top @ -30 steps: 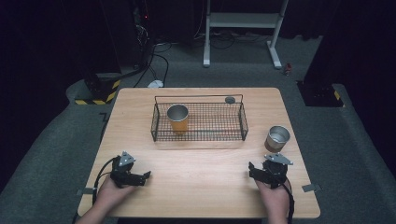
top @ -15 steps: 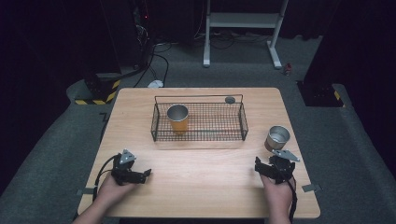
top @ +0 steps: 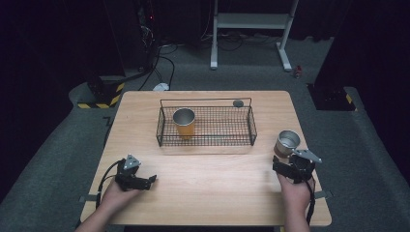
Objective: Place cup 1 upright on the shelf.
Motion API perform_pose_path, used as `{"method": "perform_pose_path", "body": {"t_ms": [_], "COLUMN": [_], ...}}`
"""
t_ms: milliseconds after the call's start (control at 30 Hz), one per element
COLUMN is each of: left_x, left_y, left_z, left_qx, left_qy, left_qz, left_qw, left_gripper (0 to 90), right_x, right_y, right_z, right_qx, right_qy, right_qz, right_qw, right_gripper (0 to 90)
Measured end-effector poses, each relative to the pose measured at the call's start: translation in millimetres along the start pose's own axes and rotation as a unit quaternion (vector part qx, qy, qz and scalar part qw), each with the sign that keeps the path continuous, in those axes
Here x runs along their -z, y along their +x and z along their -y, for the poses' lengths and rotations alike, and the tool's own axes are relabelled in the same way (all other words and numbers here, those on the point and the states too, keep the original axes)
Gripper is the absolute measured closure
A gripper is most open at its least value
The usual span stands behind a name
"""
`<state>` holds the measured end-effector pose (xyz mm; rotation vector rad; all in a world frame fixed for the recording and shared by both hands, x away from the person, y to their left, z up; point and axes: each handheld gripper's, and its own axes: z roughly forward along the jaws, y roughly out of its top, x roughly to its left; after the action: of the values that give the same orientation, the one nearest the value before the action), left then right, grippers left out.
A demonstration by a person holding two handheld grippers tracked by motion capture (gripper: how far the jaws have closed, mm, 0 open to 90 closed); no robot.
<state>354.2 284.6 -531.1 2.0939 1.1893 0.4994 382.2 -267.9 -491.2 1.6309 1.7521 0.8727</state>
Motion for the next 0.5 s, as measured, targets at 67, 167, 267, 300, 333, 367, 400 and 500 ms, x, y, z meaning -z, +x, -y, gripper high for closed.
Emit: {"method": "perform_pose_path", "body": {"t_ms": [67,167,267,300,333,367,400,500], "left_x": [-0.1,-0.3,-0.3,-0.4,-0.4,-0.4,-0.4,-0.4], "left_y": [0.2,0.5,0.6,0.6,0.7,0.7,0.7,0.7], "left_z": [-0.1,-0.3,-0.3,-0.3,-0.4,-0.3,-0.3,-0.3], "left_qx": [-0.001,0.000,0.000,0.000,-0.001,-0.001,-0.001,0.000], "left_qy": [0.000,0.000,0.000,0.000,0.000,0.000,0.000,0.000], "left_qz": [0.000,0.000,0.000,0.000,0.000,0.000,0.000,0.000], "left_qw": [1.0000,1.0000,1.0000,1.0000,1.0000,1.0000,1.0000,1.0000], "left_gripper": [0.4,0.4,0.4,0.4,0.4,0.4,0.4,0.4], "right_x": [-2.4,-6.8,-11.1,-12.3,-13.3,-14.1,-15.7,-20.4], "right_y": [-2.7,-6.1,-7.6,-7.6,-7.9,-7.9,-8.3,-9.1], "right_z": [-2.6,-5.8,-9.2,-10.5,-11.7,-12.5,-13.8,-16.4], "right_qx": [0.001,-0.010,-0.008,-0.006,-0.005,-0.006,-0.007,-0.006], "right_qy": [-0.003,-0.005,-0.006,-0.007,-0.008,-0.010,-0.014,-0.012], "right_qz": [0.002,0.003,0.005,0.006,0.005,0.007,0.007,0.009], "right_qw": [1.0000,0.9999,0.9999,0.9999,0.9999,0.9999,0.9999,0.9999], "right_gripper": [10.5,10.4,10.2,10.2,10.1,10.1,10.1,10.1]}}
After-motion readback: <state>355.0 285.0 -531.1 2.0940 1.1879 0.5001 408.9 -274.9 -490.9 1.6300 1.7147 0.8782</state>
